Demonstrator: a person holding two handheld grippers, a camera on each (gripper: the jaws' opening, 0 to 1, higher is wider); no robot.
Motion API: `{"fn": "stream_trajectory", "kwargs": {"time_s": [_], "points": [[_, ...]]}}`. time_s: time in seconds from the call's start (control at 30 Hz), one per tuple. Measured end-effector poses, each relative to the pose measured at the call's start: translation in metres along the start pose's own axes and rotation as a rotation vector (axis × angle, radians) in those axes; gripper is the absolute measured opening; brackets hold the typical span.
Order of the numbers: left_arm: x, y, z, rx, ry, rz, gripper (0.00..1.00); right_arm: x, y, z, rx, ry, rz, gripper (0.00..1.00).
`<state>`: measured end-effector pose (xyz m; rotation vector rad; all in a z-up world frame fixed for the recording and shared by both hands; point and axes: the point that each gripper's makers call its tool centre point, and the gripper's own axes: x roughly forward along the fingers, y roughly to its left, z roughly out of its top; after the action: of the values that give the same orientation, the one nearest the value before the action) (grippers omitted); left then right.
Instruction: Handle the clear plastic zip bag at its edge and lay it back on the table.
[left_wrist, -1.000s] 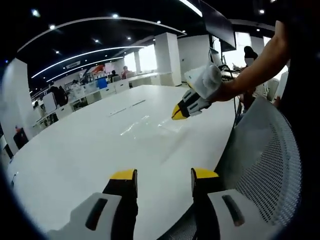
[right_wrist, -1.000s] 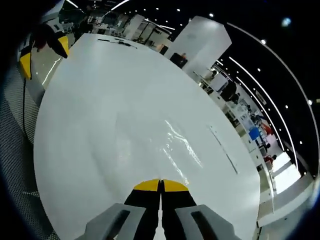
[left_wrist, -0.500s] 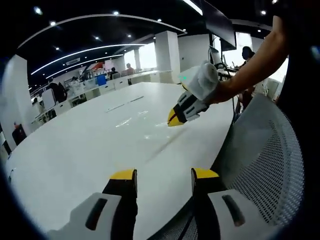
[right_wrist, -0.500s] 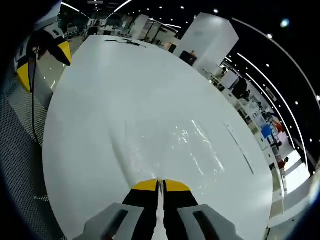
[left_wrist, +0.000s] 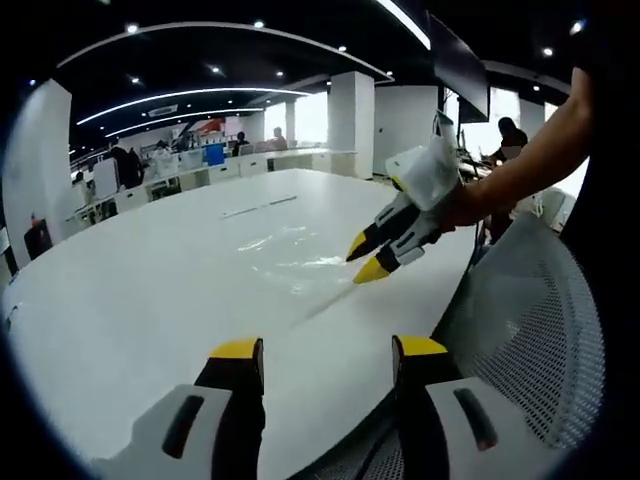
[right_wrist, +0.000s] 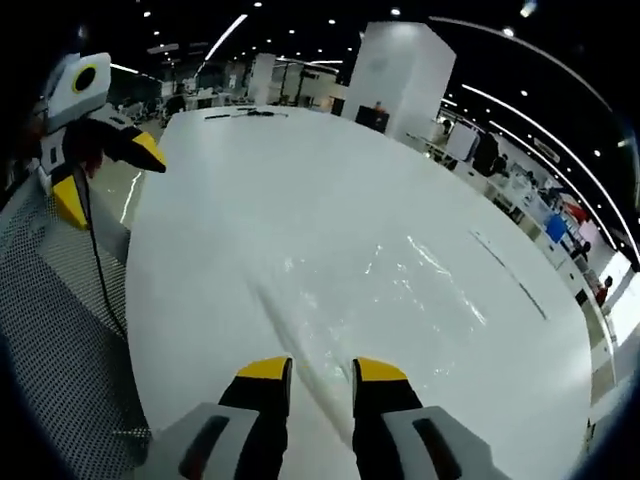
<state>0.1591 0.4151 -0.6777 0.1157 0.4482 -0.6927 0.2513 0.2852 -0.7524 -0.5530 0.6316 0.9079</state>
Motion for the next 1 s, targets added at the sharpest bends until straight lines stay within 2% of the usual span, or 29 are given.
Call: {"fn": "stream_trajectory", "kwargs": {"time_s": [0.17, 0.33, 0.47, 0.63, 0.73, 0.83, 1.0], "points": [[0.001, 0.001, 0.001, -0.021, -0.005, 0.003, 0.53, -0.012, 0.001, -0.003, 0.009, -0.025, 0.001, 0.33], [0.002, 0.002, -0.003, -0.007, 0.000, -0.009, 0.55, -0.035, -0.002, -0.001, 0.061, -0.077, -0.014, 0.45], [0.002, 0.004, -0.005, -0.005, -0.002, -0.017, 0.56, -0.048, -0.004, -0.006, 0.051, -0.087, -0.033, 0.53], [0.004, 0.003, -0.006, 0.008, 0.005, -0.034, 0.58, -0.073, -0.008, -0.014, 0.082, -0.095, -0.066, 0.60], [0.005, 0.001, -0.005, 0.019, 0.013, -0.045, 0.60, -0.085, -0.012, -0.022, 0.051, -0.075, -0.097, 0.62], [0.007, 0.001, -0.003, 0.023, 0.007, -0.054, 0.61, -0.097, -0.011, -0.032, 0.051, -0.065, -0.094, 0.71], [0.009, 0.002, -0.003, 0.014, 0.000, -0.051, 0.64, -0.116, -0.013, -0.049, 0.159, -0.094, -0.111, 0.83]]}}
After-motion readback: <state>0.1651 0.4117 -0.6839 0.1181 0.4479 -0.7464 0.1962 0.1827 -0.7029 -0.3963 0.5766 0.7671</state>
